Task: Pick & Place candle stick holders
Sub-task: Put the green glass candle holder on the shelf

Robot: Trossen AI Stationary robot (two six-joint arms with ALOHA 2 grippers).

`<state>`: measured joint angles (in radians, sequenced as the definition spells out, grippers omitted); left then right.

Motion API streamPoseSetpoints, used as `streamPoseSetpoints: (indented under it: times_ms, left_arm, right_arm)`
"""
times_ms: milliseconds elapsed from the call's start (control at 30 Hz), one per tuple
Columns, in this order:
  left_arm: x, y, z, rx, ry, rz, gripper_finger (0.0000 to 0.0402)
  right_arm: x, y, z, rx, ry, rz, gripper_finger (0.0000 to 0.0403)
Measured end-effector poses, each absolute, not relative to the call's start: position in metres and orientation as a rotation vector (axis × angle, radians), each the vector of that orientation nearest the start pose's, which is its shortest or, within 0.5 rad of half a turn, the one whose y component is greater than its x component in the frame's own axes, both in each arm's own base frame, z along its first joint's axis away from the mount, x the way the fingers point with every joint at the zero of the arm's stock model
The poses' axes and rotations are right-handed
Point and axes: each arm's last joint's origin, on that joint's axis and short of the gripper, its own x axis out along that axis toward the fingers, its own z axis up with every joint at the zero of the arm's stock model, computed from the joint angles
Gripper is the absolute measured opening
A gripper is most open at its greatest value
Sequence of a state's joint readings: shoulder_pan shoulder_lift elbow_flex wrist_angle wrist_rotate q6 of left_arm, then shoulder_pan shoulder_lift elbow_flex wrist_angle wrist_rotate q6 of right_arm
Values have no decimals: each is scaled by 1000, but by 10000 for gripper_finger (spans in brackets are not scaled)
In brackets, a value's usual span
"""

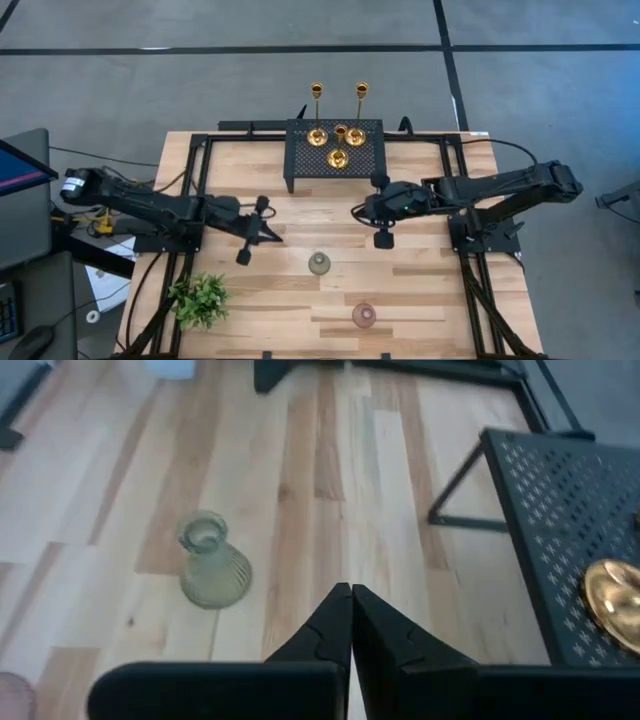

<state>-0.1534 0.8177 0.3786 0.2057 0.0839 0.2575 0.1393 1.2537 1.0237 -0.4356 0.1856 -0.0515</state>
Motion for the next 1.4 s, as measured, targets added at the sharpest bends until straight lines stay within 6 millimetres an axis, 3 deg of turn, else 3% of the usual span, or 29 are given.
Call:
streamPoseSetpoints:
  times_ms: [100,233,467,1100,1400]
  left_arm:
    - [183,-35,215,271,224,-260,3]
    - [187,-36,193,263,123,-254,3]
    - [178,-34,160,170,88,-238,3]
    - [210,-40,149,168,108,-236,11]
    - [237,-44,151,107,126,-229,93]
  right_arm:
    - [265,37,300,-163,625,-8,0]
    - [265,39,301,-168,617,-5,0]
    - [265,38,301,-172,617,-8,0]
    - [267,25,300,-204,624,-41,0]
    - [266,25,300,-209,632,-39,0]
